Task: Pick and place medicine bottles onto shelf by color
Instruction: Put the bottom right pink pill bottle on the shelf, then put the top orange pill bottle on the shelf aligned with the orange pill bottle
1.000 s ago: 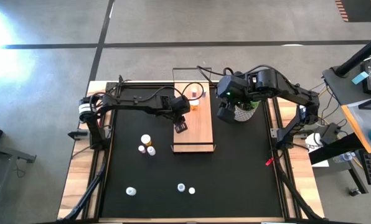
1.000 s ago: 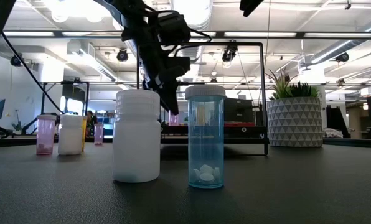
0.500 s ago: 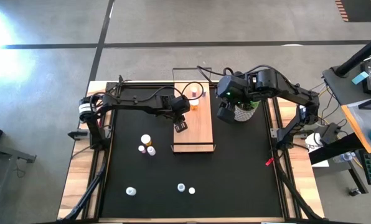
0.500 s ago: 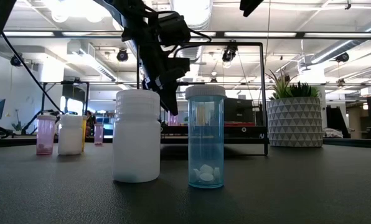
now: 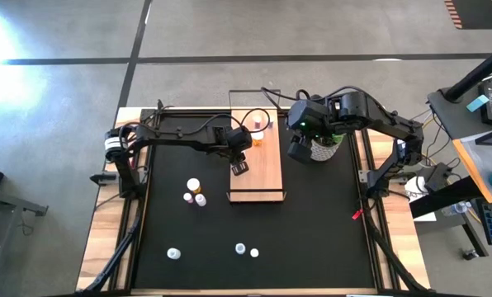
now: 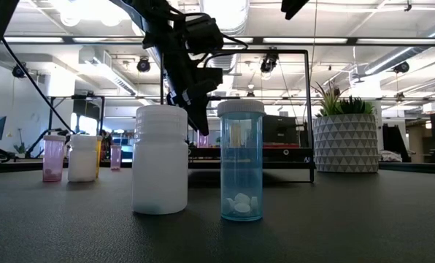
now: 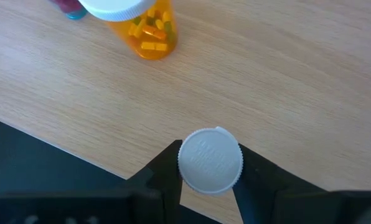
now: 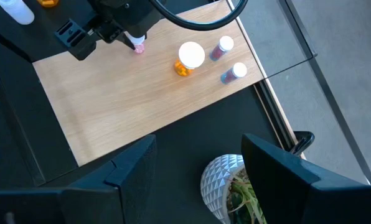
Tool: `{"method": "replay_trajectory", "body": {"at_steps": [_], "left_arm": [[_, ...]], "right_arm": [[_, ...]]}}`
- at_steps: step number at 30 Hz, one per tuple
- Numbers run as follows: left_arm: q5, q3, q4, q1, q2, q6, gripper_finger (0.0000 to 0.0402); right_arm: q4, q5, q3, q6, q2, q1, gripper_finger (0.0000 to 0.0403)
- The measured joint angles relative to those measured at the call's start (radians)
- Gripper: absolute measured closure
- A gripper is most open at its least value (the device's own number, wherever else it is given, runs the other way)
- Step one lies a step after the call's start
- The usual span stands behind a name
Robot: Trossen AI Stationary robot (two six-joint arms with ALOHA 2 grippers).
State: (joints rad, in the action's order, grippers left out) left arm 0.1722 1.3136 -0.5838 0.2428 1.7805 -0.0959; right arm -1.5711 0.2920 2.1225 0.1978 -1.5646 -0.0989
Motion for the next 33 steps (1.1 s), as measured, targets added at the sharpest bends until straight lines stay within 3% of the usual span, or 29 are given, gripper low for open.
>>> {"method": "replay_trajectory", "body": {"at_steps": [6, 16, 20, 33], "left_arm": [[0.000, 0.000, 0.001, 0.000, 0.000, -0.002, 0.0315], [0.000, 0.000, 0.026, 0.000, 0.000, -0.003, 0.0215], [0.000, 0.014, 0.022, 0.000, 0.000, -0.003, 0.0192], [-0.003, 0.057, -0.104, 0.000, -0.071, -0.002, 0.0187]], "right_arm": [[0.000, 0.000, 0.000, 0.000, 0.000, 0.000, 0.0177], [0.000, 0.000, 0.000, 0.000, 0.000, 0.000, 0.0177], [0.000, 0.000, 0.000, 0.000, 0.000, 0.000, 0.0177], [0.000, 0.000, 0.000, -0.028, 0.000, 0.000, 0.0177]]}}
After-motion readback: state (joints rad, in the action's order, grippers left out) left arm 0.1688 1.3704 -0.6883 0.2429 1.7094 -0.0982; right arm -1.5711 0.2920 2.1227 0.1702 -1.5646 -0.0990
